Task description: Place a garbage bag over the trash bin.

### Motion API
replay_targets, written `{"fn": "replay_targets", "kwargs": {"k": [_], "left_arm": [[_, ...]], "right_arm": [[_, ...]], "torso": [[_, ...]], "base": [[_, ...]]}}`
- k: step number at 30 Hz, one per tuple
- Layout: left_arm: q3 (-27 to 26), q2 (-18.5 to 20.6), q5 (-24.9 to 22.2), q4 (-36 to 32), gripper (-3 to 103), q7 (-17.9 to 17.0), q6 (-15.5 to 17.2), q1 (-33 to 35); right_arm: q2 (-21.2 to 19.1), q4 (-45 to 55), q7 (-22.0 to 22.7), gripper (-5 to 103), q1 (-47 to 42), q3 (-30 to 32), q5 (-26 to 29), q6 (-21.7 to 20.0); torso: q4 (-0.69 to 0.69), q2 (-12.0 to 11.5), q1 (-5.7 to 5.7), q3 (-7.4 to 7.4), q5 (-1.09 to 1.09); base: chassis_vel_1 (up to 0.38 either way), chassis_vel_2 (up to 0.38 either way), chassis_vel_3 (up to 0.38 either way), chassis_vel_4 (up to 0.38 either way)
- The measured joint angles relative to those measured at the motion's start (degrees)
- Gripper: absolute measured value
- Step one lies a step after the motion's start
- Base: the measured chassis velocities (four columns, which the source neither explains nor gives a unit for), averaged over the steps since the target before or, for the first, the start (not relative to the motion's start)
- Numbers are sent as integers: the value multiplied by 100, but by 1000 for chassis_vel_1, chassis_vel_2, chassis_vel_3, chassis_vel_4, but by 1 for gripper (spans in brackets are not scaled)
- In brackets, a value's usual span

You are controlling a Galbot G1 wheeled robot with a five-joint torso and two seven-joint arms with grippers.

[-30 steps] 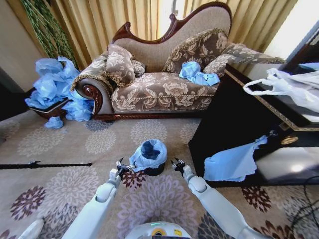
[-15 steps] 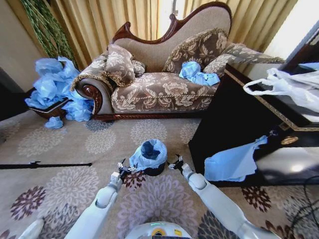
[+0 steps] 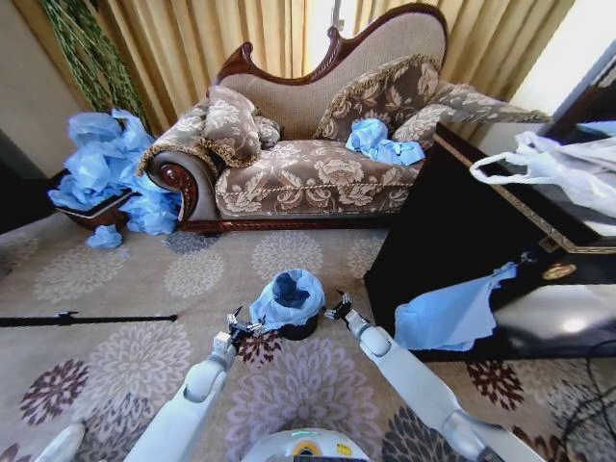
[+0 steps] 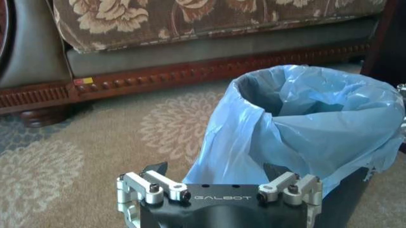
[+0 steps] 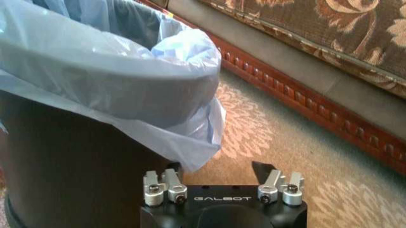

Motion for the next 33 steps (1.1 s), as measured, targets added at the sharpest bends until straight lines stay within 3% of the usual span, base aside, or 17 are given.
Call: {"fn": "replay_targets", "kwargs": {"k": [2,5,9,10,11,13,15,18,33], "left_arm": [[3,-1,-2,16,100,2,-4,-13],[6,0,-7,75,100,7,-38,-63],[8,5,-11,96,100,10,-51,-83],[8,5,-14,106,100,11,-55,-84],[8,5,-14,106,100,11,-55,-84],[8,6,-16,138,100,14,-65,-83],[8,5,-17,157,100,16,-74,-83],[8,2,-19,207,100,20,-96,-84],[27,-8,-30,228,100,32,-101,-129]], "right_arm": [[9,-30,11,68,7,4,0,5],[44,-88,25,52,20,12,18,14],[90,-137,21,41,27,12,35,14],[119,-169,20,30,35,14,42,21],[119,-169,20,30,35,14,42,21],[158,-186,16,20,46,16,58,29],[169,-186,16,20,51,17,73,30],[206,-161,22,4,68,37,149,46],[207,-153,46,0,-55,64,251,37]], "torso": [[0,0,0,0,0],[0,0,0,0,0],[-1,0,0,0,0],[-1,0,0,0,0],[-1,0,0,0,0],[0,0,0,0,0],[0,0,0,0,0],[0,0,0,0,0],[0,0,0,0,0]], "base": [[0,0,0,0],[0,0,0,0],[0,0,0,0],[0,0,0,0],[0,0,0,0],[0,0,0,0],[0,0,0,0],[0,0,0,0],[0,0,0,0]]}}
